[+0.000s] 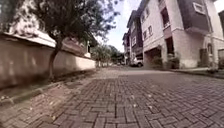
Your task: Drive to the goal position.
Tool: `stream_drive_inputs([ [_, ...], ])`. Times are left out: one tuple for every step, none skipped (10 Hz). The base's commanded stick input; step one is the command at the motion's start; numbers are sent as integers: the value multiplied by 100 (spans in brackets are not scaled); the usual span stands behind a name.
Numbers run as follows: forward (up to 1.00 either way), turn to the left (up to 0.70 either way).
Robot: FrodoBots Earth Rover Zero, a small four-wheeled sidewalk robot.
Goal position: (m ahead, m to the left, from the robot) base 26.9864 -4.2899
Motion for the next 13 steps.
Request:
stream_drive_inputs([
  [69,3],
  [69,3],
  [69,3],
  [69,3],
  [69,3],
  [69,3],
  [69,3],
  [69,3],
  [69,3],
  [69,3],
  [69,3],
  [69,3],
  [69,3],
])
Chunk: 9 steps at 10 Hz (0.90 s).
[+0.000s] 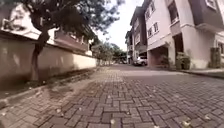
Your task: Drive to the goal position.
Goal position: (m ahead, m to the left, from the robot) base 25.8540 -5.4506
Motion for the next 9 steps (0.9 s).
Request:
stream_drive_inputs([
  [69,3],
  [69,3],
  [69,3],
  [69,3],
  [69,3],
  [69,3],
  [69,3],
  [69,3],
  [69,3],
])
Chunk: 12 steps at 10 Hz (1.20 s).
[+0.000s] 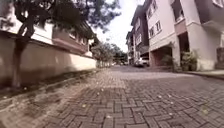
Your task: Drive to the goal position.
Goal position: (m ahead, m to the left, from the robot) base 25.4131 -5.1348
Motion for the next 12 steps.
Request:
stream_drive_inputs([
  [69,3],
  [69,3],
  [69,3],
  [69,3],
  [69,3],
  [69,3],
  [69,3],
  [69,3],
  [69,3],
  [69,3],
  [69,3],
  [69,3],
])
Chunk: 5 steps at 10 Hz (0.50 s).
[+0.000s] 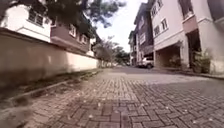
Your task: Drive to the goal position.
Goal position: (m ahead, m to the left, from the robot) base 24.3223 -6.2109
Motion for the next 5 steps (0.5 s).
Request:
stream_drive_inputs([
  [69,3],
  [69,3],
  [69,3],
  [69,3],
  [69,3],
])
